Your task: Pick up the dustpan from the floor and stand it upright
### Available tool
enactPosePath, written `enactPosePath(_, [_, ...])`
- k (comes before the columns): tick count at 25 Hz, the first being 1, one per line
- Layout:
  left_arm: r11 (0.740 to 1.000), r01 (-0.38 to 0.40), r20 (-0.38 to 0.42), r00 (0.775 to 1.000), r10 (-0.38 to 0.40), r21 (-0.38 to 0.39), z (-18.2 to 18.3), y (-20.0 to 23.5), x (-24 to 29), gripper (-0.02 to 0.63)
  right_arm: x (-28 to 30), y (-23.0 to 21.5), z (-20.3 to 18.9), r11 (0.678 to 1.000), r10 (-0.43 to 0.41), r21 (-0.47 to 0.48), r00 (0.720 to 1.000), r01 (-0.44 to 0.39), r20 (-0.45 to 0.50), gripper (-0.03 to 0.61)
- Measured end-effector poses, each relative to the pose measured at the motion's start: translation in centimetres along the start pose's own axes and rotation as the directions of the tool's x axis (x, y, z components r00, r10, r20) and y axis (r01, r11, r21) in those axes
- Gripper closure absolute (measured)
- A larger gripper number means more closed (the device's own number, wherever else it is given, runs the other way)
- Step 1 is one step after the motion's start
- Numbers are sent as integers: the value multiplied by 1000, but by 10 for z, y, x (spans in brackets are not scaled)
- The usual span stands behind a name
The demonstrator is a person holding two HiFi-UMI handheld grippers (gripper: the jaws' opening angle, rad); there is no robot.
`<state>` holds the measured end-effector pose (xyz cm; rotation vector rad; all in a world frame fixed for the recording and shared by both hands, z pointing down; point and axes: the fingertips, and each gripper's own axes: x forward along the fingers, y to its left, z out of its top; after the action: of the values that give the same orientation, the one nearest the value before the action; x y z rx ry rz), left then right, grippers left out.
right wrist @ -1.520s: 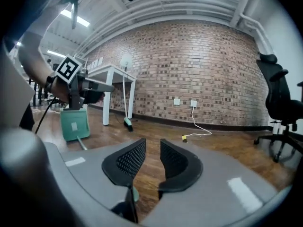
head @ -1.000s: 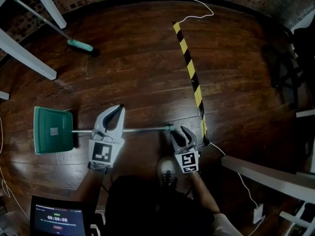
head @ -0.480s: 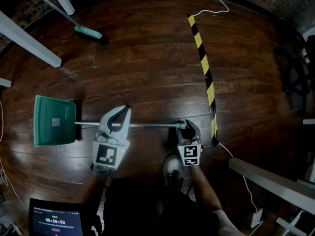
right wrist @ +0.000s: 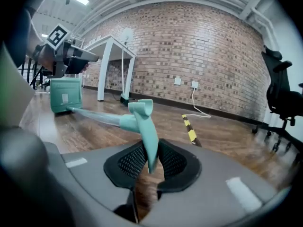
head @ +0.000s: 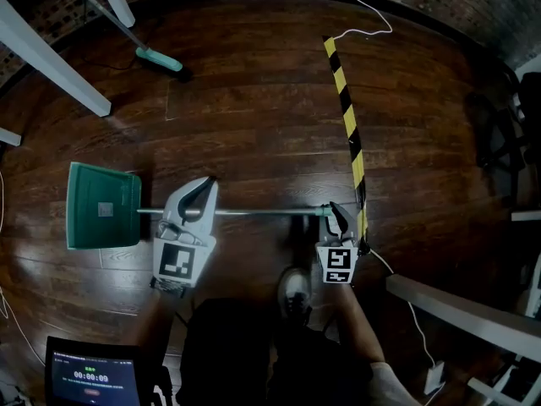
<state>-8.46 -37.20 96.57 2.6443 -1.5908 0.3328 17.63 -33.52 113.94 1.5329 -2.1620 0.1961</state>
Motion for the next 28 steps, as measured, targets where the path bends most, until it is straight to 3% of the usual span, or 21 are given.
enactPosePath(6, [999,-36,44,998,37,-14,36,13,-2,612,-18,-56,44,994,-109,-25,994,109,19,503])
enactPosePath(13, [994,-78,-2,997,78,-70,133,29,-27,612,-83,-89,152,992,-111,-64,994,111,-3,483])
enactPosePath(20, [992,-68,-32,997,65,-107,245,25,-56,612,-125,-116,248,990,-126,-76,991,122,-41,453])
enactPosePath(28, [990,-90,-50,995,85,-108,372,22,-71,612,-156,-135,347,979,-96,-191,991,77,-94,422])
